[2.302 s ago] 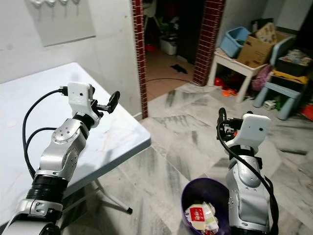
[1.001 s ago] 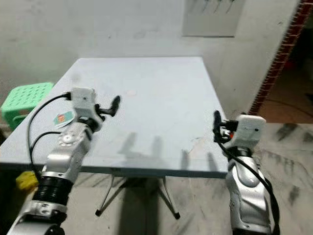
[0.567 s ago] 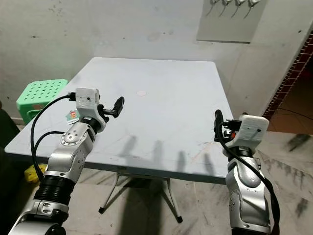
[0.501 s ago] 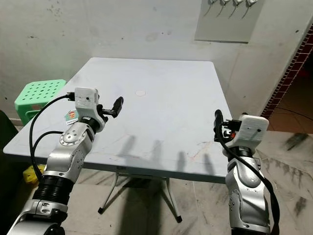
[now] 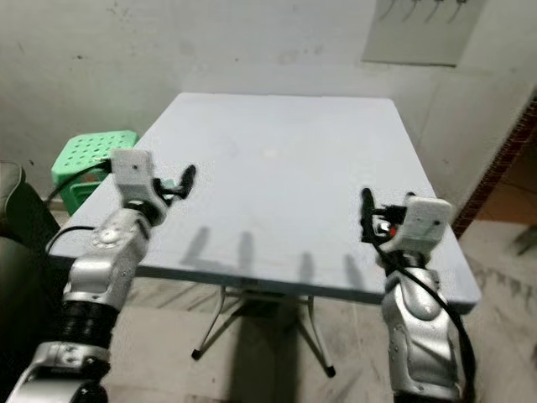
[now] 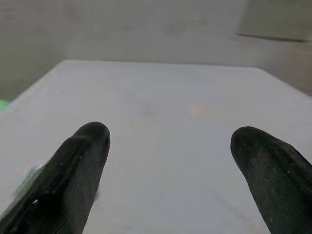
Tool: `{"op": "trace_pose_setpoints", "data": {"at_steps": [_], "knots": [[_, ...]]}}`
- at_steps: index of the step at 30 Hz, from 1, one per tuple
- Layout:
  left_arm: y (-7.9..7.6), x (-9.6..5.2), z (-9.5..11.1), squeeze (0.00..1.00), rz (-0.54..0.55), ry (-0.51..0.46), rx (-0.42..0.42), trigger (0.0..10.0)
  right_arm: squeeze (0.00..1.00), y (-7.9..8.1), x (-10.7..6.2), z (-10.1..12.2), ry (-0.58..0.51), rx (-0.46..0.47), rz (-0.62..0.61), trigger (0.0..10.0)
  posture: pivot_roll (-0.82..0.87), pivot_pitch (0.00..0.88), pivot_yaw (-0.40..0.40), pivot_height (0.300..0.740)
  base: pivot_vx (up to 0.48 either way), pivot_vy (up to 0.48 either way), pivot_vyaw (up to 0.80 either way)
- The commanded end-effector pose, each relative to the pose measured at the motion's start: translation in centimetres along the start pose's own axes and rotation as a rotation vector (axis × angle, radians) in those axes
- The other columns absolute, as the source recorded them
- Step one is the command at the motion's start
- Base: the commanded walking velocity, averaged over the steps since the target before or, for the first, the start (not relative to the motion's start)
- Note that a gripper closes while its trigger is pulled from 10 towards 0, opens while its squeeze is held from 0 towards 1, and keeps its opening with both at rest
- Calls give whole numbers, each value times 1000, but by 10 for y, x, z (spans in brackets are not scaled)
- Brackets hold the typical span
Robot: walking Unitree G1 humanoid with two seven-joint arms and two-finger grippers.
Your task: Picking trash to rubbish bin
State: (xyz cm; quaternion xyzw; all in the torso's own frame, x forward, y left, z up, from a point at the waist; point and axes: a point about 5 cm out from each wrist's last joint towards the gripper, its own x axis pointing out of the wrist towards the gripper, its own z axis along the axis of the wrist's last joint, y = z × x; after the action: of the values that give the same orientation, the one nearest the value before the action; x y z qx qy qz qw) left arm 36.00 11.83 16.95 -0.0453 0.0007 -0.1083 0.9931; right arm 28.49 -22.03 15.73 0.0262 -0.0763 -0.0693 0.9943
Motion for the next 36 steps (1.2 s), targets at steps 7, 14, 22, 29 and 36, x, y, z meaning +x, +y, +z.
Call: {"op": "trace_pose_setpoints", "data": {"at_steps": [7,14,22,29,36], "knots": [[11,-1,7,0,36,-12,10,10000,0,8,2,9,-31,18,37,10000,-83,23,-11,740,0,472,0],[10,0,8,0,45,-14,12,10000,0,9,2,8,-26,26,43,10000,-82,15,-9,740,0,195,0],[9,0,7,0,49,-5,28,10000,0,12,2,6,-1,62,59,10000,-82,7,-7,740,0,0,0],[12,-3,4,0,48,16,54,10000,0,17,1,5,6,51,119,10000,-83,2,-9,740,0,0,0],[15,-5,1,0,58,37,72,10000,0,17,1,7,16,33,164,10000,-80,5,-14,740,0,0,0]]}}
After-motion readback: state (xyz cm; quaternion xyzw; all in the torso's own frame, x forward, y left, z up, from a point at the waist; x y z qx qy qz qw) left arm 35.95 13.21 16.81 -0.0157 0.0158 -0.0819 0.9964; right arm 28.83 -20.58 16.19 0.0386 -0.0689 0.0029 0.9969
